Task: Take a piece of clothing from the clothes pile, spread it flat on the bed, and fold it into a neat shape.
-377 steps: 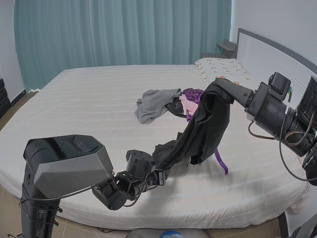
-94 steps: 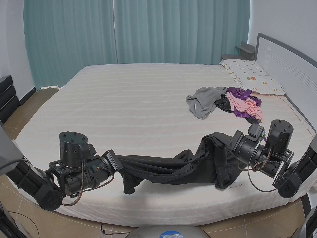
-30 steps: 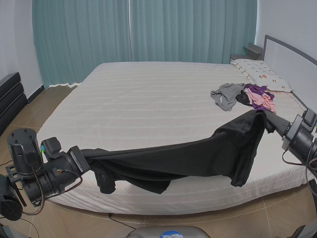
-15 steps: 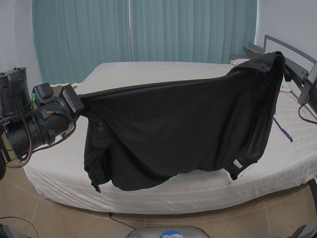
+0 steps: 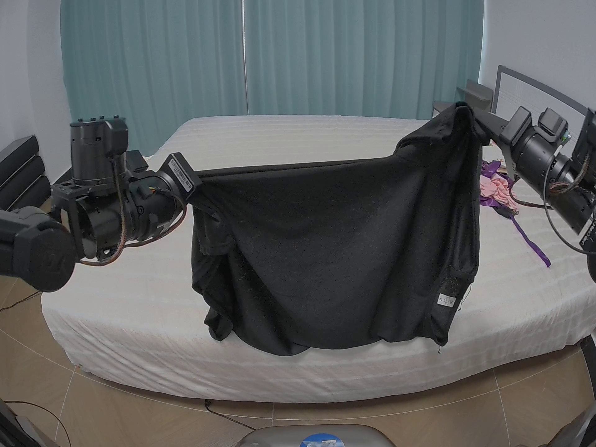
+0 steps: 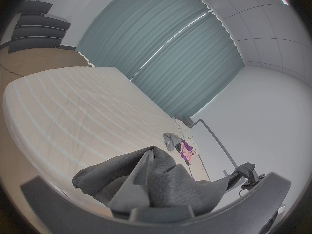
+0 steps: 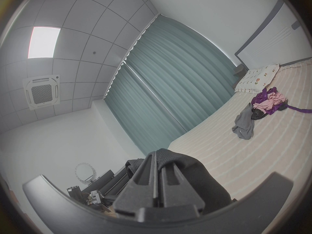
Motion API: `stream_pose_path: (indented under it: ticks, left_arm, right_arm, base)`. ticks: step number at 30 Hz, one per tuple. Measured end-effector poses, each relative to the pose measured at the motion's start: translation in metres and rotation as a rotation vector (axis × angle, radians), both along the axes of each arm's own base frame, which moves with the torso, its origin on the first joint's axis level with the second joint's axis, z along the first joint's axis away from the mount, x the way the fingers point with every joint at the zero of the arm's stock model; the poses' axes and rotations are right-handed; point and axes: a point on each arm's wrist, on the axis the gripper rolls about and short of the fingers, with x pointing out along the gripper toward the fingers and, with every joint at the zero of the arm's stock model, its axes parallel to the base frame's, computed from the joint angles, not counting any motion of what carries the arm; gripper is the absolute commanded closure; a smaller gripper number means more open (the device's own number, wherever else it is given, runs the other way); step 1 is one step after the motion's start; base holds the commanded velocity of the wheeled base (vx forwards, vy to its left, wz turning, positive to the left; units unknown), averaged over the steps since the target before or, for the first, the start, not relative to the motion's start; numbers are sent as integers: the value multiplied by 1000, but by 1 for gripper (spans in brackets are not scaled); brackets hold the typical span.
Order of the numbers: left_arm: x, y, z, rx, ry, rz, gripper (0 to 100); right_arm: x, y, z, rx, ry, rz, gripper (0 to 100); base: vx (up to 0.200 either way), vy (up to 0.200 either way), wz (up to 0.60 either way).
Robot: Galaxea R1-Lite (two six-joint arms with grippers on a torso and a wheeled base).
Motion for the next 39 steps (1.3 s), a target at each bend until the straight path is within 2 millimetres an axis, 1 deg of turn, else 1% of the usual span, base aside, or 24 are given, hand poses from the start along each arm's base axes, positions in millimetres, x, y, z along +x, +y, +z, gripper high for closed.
stream_pose_path:
  ticks: [1,6,9,13,19,22,29,34,39]
  left_arm:
    - [4,-1,-2,3,7,4,100]
    - [26,-2,-10,9,24,22,100]
    - [36,-2,-16,12,36,32,100]
    - [45,-3,-25,20,57,39,100]
    - [58,-5,-33,25,70,46,100]
    - [66,-6,-38,28,82,50,100]
    - [84,-11,-60,43,127,53,100]
    - [98,-13,-79,54,163,60,100]
    - [112,-15,-102,56,207,70,100]
  right_arm:
    - [5,1,-3,-2,3,-2,100]
    - [25,6,-14,-2,3,-10,100]
    - [33,8,-20,-5,6,-11,100]
    - [41,10,-25,-10,15,-11,100]
    - [51,12,-28,-19,17,-15,100]
    - [58,14,-33,-31,27,-19,100]
    - [75,19,-58,-70,81,-23,100]
    - [90,24,-79,-93,130,-36,100]
    - [105,28,-106,-107,170,-49,100]
  base:
    - [0,0,0]
    - [200,0,0]
    - [200,0,0]
    - [200,0,0]
    - [200,0,0]
    - [200,0,0]
    - [0,0,0]
    - [0,0,0]
    - [0,0,0]
